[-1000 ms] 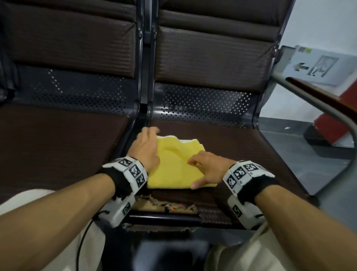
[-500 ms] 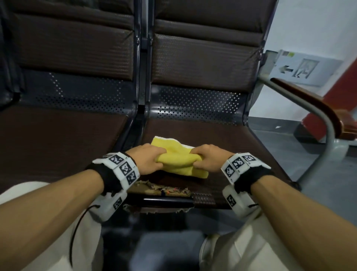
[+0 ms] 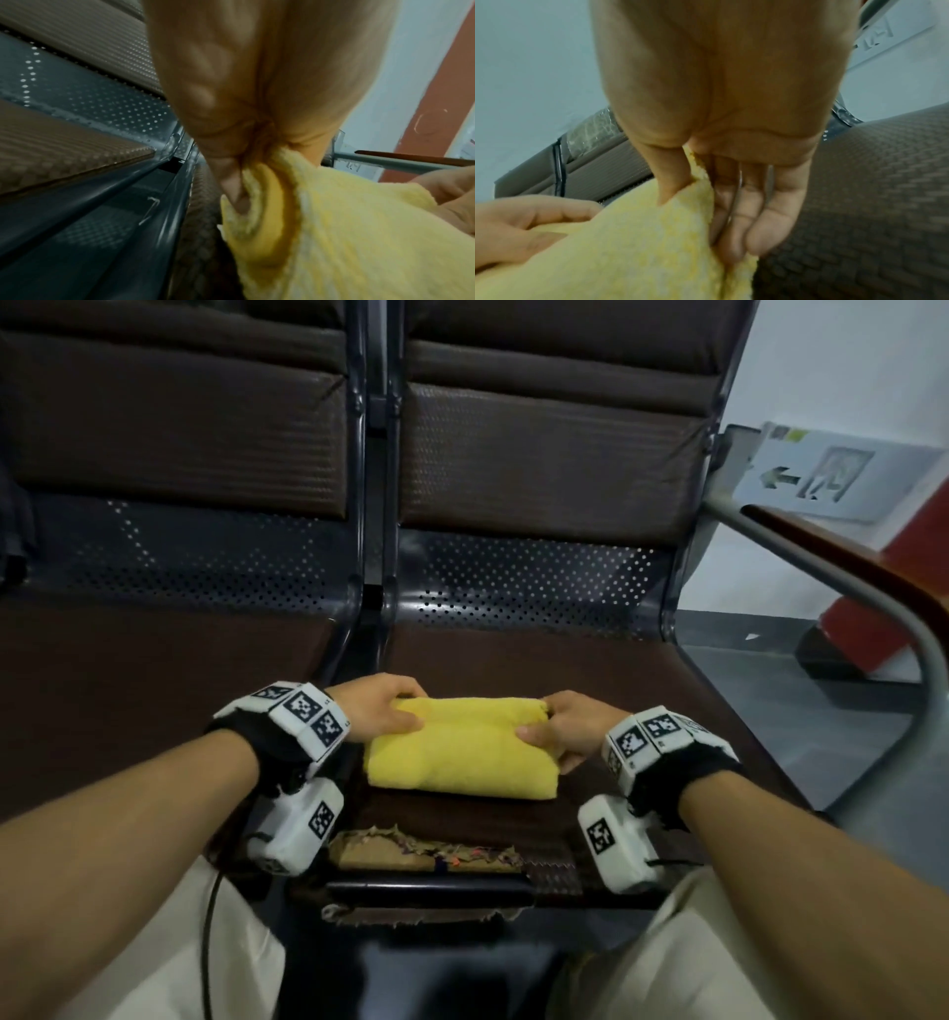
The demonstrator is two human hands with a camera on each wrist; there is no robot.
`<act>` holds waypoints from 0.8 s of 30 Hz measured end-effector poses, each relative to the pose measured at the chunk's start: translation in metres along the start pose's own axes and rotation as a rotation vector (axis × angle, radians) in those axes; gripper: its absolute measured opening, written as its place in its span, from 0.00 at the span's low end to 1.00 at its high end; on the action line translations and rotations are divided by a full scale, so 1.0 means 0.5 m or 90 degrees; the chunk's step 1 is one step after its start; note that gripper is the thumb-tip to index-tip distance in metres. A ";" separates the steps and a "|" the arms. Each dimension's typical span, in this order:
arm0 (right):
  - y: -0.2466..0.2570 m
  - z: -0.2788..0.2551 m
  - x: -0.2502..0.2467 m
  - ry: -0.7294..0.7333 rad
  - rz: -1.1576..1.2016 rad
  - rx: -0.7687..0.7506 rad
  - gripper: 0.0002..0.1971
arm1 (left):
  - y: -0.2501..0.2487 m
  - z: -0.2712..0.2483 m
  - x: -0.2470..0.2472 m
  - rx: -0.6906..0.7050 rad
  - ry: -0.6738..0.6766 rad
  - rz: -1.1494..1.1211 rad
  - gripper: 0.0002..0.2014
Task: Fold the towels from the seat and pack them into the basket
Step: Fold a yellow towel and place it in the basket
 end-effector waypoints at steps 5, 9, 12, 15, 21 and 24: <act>-0.010 0.031 0.005 -0.034 -0.182 0.068 0.25 | 0.015 0.031 0.019 0.015 0.058 0.132 0.20; -0.012 0.037 0.013 -0.008 -0.307 0.107 0.36 | 0.026 0.037 0.028 0.001 0.105 0.169 0.21; -0.012 0.041 0.031 0.012 -0.223 0.141 0.36 | 0.018 0.027 0.032 0.000 0.119 0.175 0.21; 0.007 0.034 0.033 -0.024 -0.168 0.129 0.34 | 0.001 0.009 0.034 -0.006 0.150 0.134 0.15; 0.096 -0.022 -0.027 -0.172 -0.028 -0.101 0.18 | -0.073 -0.034 0.002 0.024 0.130 -0.211 0.39; 0.147 -0.084 -0.086 -0.279 0.025 -0.244 0.11 | -0.125 -0.044 -0.022 0.055 0.108 -0.327 0.35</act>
Point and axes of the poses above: each hand's wrist, its own z-axis towards the middle knuckle, its own x-axis out of the palm, y = z × x, the point moved 5 cm from there along z, towards the middle knuckle, and after that the axes turned 15 degrees about -y, right-handed, at the moved point
